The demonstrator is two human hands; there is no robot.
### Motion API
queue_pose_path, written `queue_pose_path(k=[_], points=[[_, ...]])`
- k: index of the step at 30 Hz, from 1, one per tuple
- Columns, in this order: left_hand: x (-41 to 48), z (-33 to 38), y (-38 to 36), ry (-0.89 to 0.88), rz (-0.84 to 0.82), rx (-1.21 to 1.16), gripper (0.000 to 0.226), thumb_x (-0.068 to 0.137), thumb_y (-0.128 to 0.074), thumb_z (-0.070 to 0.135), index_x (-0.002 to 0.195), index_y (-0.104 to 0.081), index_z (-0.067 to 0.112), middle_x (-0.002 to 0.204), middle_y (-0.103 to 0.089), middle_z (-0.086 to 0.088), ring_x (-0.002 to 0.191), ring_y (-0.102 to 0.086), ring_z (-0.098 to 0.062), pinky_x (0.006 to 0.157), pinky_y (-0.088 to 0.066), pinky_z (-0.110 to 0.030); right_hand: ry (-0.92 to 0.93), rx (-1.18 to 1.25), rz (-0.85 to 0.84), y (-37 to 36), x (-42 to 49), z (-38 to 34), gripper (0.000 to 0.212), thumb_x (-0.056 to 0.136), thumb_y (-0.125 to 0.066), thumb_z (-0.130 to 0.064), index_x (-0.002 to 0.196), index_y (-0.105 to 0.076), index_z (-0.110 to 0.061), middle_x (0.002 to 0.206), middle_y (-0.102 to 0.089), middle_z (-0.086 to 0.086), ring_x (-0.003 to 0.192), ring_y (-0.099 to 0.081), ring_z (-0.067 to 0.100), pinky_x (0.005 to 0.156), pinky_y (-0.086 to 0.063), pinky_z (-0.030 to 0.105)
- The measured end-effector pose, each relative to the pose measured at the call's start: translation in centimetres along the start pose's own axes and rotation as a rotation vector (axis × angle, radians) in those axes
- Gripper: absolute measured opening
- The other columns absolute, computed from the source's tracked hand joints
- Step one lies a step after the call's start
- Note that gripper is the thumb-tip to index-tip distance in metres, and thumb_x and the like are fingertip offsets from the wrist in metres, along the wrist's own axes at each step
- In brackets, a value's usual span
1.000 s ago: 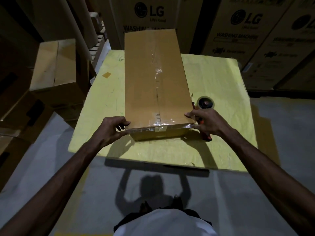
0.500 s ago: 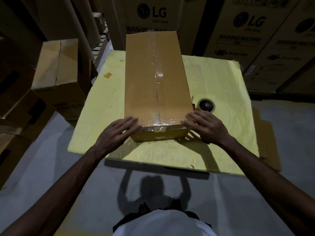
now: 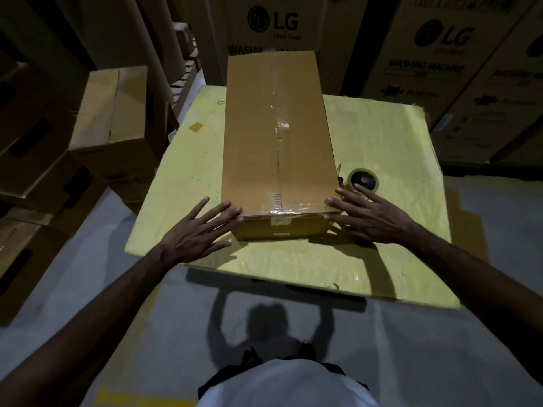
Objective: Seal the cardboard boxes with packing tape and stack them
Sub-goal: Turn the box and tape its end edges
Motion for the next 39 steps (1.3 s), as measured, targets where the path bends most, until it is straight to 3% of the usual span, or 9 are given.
queue_pose_path(k=[4, 6, 8, 15, 20, 24, 30, 35, 39], points=[[1.3, 1.3, 2.8, 0.115, 0.242, -0.213, 0.044, 0.109, -0.050, 0.034, 0.144, -0.060, 0.011, 0.154, -0.053, -0.012, 0.140, -0.053, -0.030, 0.114, -0.040, -0.050, -0.173, 0.159, 0.295, 4.2, 1.0, -0.5, 0.058, 0.105, -0.044, -0.052, 0.154, -0.041, -0.020, 0.160, -0.039, 0.018, 0.147, -0.039, 0.038, 0.119, -0.030, 0.059], [3.4, 2.4, 4.2, 0.202, 0.329, -0.316, 0.033, 0.108, -0.053, 0.029, 0.127, -0.073, 0.010, 0.134, -0.069, -0.011, 0.118, -0.067, -0.030, 0.098, -0.049, -0.044, -0.359, 0.344, 0.440, 6.4, 3.4, -0.6, 0.049, 0.104, -0.054, -0.045, 0.141, -0.057, -0.013, 0.135, -0.063, 0.019, 0.121, -0.062, 0.033, 0.098, -0.051, 0.053], [6.3, 3.8, 4.7, 0.266, 0.285, -0.414, 0.031, 0.106, -0.055, 0.031, 0.119, -0.076, 0.012, 0.123, -0.073, -0.011, 0.104, -0.066, -0.029, 0.085, -0.051, -0.040, -0.434, 0.487, 0.390, 7.3, 7.0, -1.9, 0.039, 0.102, -0.056, -0.042, 0.125, -0.069, -0.014, 0.113, -0.071, 0.012, 0.097, -0.066, 0.025, 0.080, -0.056, 0.046], [10.5, 3.0, 4.8, 0.408, 0.068, -0.626, 0.017, 0.093, -0.074, 0.023, 0.104, -0.077, 0.011, 0.105, -0.067, -0.008, 0.090, -0.061, -0.021, 0.071, -0.052, -0.033, -0.445, 0.541, 0.288, 6.2, 10.7, -3.6, 0.019, 0.092, -0.072, -0.037, 0.097, -0.074, -0.019, 0.100, -0.067, 0.001, 0.086, -0.058, 0.020, 0.070, -0.048, 0.037], [12.1, 2.2, 5.1, 0.366, -0.052, -0.631, 0.017, 0.093, -0.075, 0.025, 0.105, -0.074, 0.012, 0.101, -0.063, -0.002, 0.078, -0.058, -0.015, 0.067, -0.055, -0.034, -0.343, 0.440, 0.235, 6.4, 11.7, -3.5, 0.024, 0.093, -0.070, -0.042, 0.100, -0.069, -0.019, 0.099, -0.064, 0.004, 0.078, -0.058, 0.021, 0.061, -0.047, 0.034], [13.0, 1.7, 5.0, 0.377, -0.130, -0.731, 0.015, 0.087, -0.081, 0.021, 0.098, -0.071, 0.018, 0.088, -0.059, 0.009, 0.076, -0.057, -0.011, 0.064, -0.043, -0.024, -0.403, 0.547, 0.127, 6.4, 12.4, -2.6, 0.031, 0.086, -0.076, -0.046, 0.105, -0.063, -0.024, 0.093, -0.059, -0.002, 0.077, -0.058, 0.021, 0.059, -0.045, 0.033], [11.7, 0.1, 4.2, 0.497, -0.142, -0.778, 0.027, 0.083, -0.084, 0.034, 0.090, -0.059, 0.028, 0.077, -0.061, 0.011, 0.068, -0.056, -0.009, 0.058, -0.045, -0.031, -0.555, 0.688, 0.024, 5.9, 11.0, -0.4, 0.026, 0.080, -0.082, -0.048, 0.092, -0.063, -0.035, 0.083, -0.058, -0.019, 0.079, -0.058, 0.007, 0.060, -0.041, 0.028], [7.7, -3.5, 4.0, 0.594, -0.155, -0.630, 0.041, 0.079, -0.085, 0.050, 0.079, -0.051, 0.027, 0.069, -0.059, 0.011, 0.063, -0.053, -0.009, 0.055, -0.043, -0.032, -0.679, 0.724, 0.093, 5.0, 6.2, 1.9, 0.029, 0.075, -0.086, -0.051, 0.093, -0.067, -0.037, 0.076, -0.061, -0.024, 0.072, -0.057, -0.007, 0.056, -0.031, 0.017], [4.3, -5.7, 2.7, 0.660, -0.205, -0.807, 0.044, 0.074, -0.093, 0.037, 0.075, -0.051, 0.023, 0.064, -0.057, 0.002, 0.057, -0.045, -0.013, 0.053, -0.038, -0.033, -0.681, 0.782, 0.130, 4.5, 3.4, 2.8, 0.030, 0.076, -0.086, -0.044, 0.100, -0.071, -0.035, 0.083, -0.056, -0.027, 0.077, -0.053, -0.007, 0.058, -0.036, 0.021]])
Point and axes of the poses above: each hand's wrist, its own x-axis towards the middle knuckle, its own y-axis out of the back of the hand, z = x × y, the point moved 8 cm from there along x, towards the middle knuckle
